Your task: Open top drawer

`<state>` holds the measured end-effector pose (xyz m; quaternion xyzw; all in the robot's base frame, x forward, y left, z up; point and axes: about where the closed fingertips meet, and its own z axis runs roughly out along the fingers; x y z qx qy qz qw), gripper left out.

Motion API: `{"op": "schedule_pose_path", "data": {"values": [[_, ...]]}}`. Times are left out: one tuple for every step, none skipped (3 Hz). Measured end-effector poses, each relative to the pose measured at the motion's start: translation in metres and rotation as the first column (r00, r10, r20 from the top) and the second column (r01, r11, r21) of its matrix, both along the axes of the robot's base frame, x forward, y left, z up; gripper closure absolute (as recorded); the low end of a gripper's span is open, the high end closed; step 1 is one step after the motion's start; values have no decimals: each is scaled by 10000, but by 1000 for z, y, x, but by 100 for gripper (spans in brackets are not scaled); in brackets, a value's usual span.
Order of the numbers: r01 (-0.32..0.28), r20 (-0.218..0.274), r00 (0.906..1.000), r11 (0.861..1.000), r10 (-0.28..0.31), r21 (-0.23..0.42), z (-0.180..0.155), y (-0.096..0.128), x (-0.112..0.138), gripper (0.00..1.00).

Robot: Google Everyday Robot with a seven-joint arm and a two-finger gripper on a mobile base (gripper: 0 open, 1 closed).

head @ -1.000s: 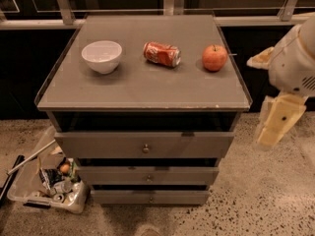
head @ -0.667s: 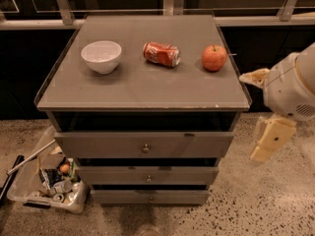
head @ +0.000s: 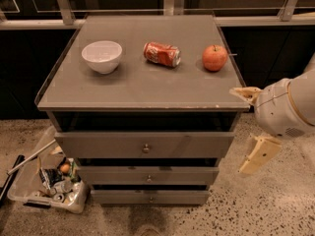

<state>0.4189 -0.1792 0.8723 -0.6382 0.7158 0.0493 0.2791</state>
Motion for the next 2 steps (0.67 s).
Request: {"op": "schedule_pose_path", "data": {"values": [[-123, -126, 9998, 9999, 124, 79, -14, 8, 5, 0], [-147, -248, 9996, 9998, 151, 161, -36, 16, 16, 0]]}}
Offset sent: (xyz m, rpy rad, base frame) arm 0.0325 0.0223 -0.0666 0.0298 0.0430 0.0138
